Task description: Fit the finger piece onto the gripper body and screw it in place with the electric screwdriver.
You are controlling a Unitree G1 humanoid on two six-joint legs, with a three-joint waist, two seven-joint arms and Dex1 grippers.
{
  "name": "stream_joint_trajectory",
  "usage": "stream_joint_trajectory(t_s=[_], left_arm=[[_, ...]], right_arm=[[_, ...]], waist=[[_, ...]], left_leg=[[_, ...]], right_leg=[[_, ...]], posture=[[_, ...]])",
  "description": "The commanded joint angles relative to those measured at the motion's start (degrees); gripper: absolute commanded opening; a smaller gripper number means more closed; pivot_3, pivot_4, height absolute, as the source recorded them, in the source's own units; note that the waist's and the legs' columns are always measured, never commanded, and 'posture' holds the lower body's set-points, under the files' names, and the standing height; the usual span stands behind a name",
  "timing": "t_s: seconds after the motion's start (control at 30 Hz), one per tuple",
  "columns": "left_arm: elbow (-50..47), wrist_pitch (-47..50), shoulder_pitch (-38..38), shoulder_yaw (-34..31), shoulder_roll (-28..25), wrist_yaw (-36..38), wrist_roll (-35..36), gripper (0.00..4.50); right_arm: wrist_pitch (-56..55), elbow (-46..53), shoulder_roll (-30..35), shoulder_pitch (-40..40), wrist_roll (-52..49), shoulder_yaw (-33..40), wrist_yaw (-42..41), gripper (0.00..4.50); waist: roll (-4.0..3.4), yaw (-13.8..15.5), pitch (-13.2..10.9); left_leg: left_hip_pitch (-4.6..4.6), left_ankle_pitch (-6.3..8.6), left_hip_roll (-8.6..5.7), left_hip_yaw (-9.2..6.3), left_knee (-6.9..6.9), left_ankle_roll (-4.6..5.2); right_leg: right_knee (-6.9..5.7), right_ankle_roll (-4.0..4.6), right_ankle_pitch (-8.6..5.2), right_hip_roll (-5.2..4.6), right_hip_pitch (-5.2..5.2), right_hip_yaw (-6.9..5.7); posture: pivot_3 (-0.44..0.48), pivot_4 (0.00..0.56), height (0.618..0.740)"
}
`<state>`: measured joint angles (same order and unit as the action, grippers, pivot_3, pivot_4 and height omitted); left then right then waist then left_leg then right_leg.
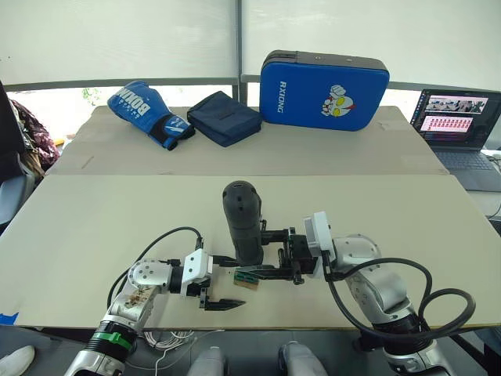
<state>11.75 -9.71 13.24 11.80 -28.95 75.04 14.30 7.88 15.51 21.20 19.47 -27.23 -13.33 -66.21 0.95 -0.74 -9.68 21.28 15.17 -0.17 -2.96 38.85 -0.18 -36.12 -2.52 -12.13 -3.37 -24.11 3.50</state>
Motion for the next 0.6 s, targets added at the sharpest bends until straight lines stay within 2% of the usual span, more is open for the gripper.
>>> stream_joint_trajectory(t_s=[0.03,0.6], left_arm=[[1.52,1.24,-0.78,1.42,0.31,-0.76,-1.37,4.5],[0.18,2.56,-0.56,1.64,0.29,-0.63,-1.17,4.5]], right_arm=[[-0.68,2.97,0.08,0.5,-1.58,0.36,-0.36,1.94],[-0.85,3.3,-0.01,0.52,-2.31,0.69,-0.15,1.94]], waist=[[0.0,0.0,0.0],[0.0,0.01,0.0]], left_leg=[[0.0,0.0,0.0,0.0,0.0,0.0],[0.0,0.0,0.0,0.0,0.0,0.0]], right_leg=[[0.0,0.0,0.0,0.0,0.0,0.0],[0.01,0.0,0.0,0.0,0.0,0.0]], posture=[[0.0,0.15,0.74],[0.0,0.15,0.74]])
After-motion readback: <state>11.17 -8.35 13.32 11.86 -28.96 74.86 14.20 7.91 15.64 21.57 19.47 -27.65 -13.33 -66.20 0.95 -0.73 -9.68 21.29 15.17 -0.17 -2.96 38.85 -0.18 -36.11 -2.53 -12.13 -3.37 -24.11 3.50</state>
